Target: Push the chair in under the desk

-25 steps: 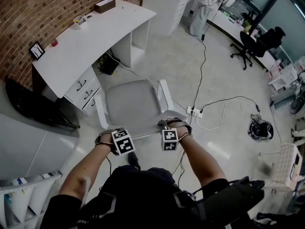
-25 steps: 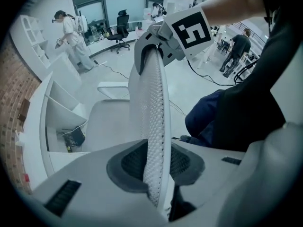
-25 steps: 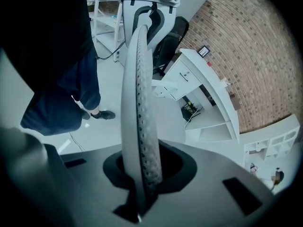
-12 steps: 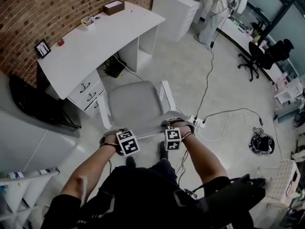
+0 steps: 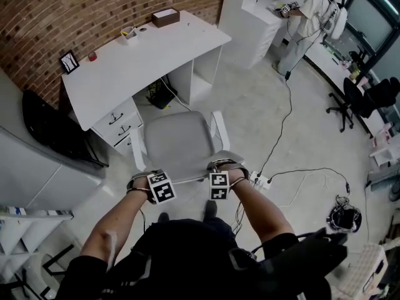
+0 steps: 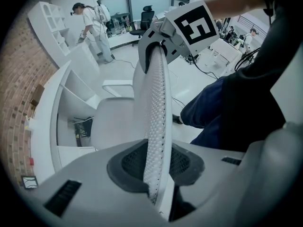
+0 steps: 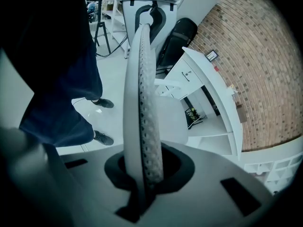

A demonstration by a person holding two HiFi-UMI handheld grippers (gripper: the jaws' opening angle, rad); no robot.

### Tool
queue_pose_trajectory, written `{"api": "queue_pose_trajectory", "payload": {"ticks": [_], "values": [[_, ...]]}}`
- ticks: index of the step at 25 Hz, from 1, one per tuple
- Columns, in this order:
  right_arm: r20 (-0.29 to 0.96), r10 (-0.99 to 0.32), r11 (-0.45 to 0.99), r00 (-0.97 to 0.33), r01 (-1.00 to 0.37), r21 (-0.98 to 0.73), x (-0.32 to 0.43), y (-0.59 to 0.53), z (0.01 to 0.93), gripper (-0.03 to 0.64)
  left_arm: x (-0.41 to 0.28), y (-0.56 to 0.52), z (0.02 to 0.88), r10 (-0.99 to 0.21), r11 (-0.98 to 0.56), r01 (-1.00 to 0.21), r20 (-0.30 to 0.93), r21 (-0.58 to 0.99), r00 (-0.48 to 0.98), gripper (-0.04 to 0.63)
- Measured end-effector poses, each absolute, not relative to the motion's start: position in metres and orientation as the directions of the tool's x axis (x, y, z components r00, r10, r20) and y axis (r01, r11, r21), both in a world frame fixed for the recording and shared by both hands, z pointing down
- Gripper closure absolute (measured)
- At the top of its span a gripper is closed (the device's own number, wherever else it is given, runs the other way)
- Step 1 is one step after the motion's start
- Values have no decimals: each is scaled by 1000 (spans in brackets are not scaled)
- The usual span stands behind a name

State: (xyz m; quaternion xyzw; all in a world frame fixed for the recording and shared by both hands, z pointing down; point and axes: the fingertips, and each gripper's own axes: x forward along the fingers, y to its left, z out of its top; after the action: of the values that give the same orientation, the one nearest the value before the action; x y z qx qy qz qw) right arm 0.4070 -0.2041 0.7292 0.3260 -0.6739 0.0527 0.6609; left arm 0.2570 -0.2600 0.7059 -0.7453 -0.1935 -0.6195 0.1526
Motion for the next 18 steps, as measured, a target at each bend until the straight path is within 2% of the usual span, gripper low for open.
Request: {"api": "queue_pose_trajectory", "payload": {"ticks": [18], "values": [[922, -387, 848, 28, -382, 367, 486, -233, 730, 588, 330, -272, 718, -40, -938, 338, 993, -74, 109, 522]]}}
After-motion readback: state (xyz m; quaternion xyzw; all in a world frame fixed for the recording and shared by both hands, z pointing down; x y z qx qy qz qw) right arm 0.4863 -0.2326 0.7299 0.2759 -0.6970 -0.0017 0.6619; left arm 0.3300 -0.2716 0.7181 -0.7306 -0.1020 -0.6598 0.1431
